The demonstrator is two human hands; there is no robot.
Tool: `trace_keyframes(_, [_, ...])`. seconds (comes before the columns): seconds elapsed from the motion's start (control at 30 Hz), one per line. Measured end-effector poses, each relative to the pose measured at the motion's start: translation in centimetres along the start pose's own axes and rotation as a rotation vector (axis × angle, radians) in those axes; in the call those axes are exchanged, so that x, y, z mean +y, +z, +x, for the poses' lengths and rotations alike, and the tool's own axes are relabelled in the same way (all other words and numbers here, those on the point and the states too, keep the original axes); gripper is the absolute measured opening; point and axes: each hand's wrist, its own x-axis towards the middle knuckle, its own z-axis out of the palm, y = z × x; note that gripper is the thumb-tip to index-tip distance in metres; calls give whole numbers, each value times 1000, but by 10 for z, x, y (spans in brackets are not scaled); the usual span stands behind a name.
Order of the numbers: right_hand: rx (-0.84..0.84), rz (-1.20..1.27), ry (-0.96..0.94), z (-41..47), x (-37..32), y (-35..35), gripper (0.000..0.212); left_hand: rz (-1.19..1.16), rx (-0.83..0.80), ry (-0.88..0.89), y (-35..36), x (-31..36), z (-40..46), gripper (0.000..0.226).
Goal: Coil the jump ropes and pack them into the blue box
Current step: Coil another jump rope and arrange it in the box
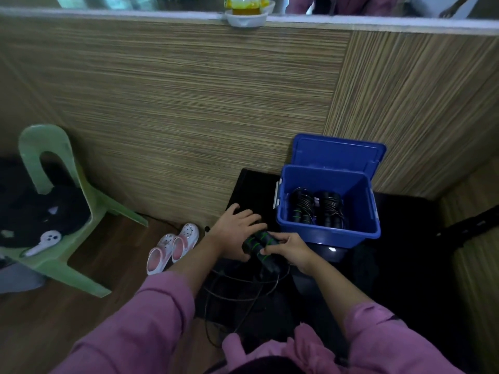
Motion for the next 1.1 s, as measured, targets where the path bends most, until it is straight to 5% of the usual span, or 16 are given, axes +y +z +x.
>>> trace_keyframes(0.13, [45, -19, 6, 0, -2, -1, 39, 68, -21, -11, -5, 5, 7, 82])
trace_keyframes(0.23, [94, 143, -32, 2, -6, -5, 47, 30, 29, -177, -4, 1, 7, 79])
trace_keyframes(0.43, [10, 310, -51, 5, -4, -4, 53, -107, -48, -390, -6, 7, 9, 85])
trace_keyframes(0.57, [-63, 364, -59, 3, -5, -2, 53, -173, 58, -475, 5, 6, 0, 78])
trace_keyframes(0.67, [-6, 359, -100, 4, -6, 1, 45, -265, 182, -450, 11, 2, -5, 69])
trace_keyframes(0.87, [95, 331, -188, 3, -11, -7, 34, -574, 139, -332, 1, 0, -7, 64])
trace_keyframes(1.1, [202, 271, -253, 0, -24, -22, 22, -599, 202, -201, -6, 9, 3, 69])
